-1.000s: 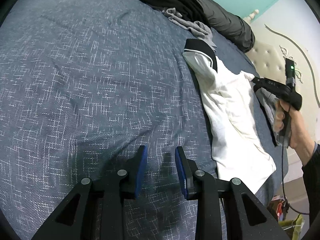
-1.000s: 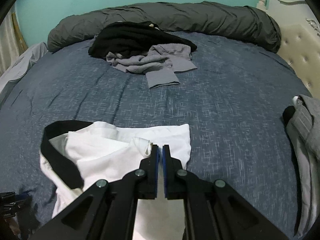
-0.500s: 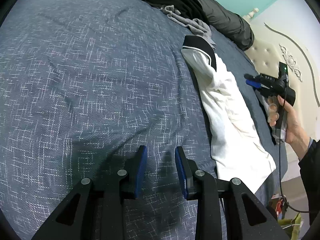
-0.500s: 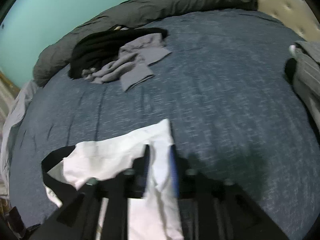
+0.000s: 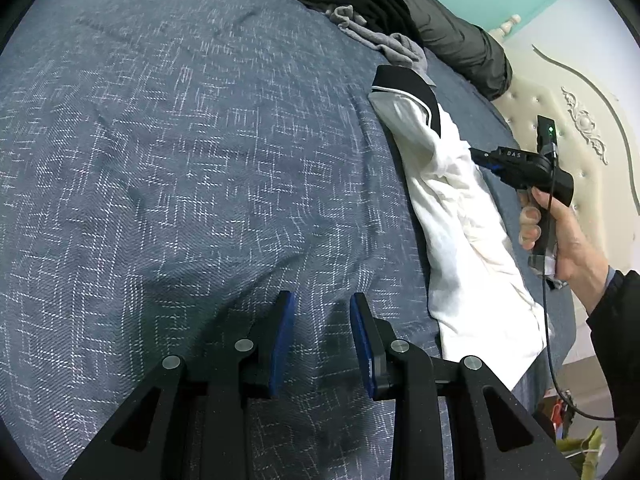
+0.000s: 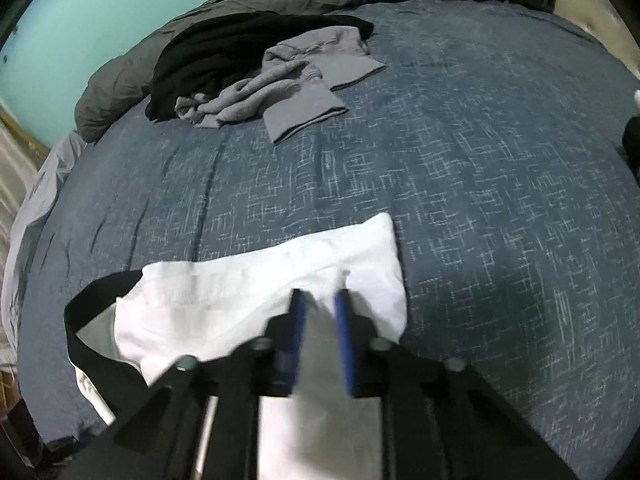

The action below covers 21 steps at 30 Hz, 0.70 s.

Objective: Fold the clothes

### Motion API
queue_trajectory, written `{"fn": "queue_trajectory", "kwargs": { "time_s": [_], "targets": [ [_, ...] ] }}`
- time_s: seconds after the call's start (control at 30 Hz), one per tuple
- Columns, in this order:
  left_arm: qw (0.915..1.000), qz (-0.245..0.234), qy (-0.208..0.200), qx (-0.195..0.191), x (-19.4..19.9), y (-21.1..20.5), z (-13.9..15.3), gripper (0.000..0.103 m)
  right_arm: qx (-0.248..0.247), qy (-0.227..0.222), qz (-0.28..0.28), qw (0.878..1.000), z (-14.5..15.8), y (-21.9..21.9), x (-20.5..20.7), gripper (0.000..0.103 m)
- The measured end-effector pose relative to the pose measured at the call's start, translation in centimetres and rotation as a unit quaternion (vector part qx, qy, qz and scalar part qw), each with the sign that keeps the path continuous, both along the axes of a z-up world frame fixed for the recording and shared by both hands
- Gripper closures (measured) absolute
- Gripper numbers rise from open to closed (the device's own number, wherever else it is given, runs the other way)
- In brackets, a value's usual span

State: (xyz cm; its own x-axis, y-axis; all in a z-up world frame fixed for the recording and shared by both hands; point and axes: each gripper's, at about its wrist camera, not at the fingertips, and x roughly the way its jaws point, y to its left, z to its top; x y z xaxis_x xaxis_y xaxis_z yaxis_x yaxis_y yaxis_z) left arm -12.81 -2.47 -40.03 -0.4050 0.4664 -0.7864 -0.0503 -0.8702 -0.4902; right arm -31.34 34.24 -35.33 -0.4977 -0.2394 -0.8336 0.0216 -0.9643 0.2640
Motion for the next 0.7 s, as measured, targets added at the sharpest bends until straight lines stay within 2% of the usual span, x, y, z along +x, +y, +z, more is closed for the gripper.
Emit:
{"fn": "queue_trajectory", "kwargs": {
  "time_s": [0.07,0.2,0.33,0.5,0.7],
  "targets": [
    [1.0,0.0,0.0,0.0,0.0,0.0,0.0,0.072,0.008,0.015,0.006,1.0,0.5,-0.1,0.3,0.101],
    [1.0,-0.001,0.0,-0.002,0.1,0.3,0.0,0.072,0.035,0.062,0.017,0.997,3.0,0.0,1.1,0.101],
    [1.0,-0.003,0.0,-0.003,0.2,0.5,0.0,0.072,0.093,0.096,0.045,0.99,5.4,-0.6,1.3,0.101],
    [1.0,-0.003,0.0,-0.003,0.2,0.4,0.0,0.072,0.134,0.053,0.032,0.989,3.0,-0.6,-0.6,0.101],
    [1.0,-0.002,-0.003,-0.001,0.1,0.3,-0.2,0.072,0.139,0.008,0.014,0.99,-0.7,-0.6,-2.0,0.101]
  ]
}}
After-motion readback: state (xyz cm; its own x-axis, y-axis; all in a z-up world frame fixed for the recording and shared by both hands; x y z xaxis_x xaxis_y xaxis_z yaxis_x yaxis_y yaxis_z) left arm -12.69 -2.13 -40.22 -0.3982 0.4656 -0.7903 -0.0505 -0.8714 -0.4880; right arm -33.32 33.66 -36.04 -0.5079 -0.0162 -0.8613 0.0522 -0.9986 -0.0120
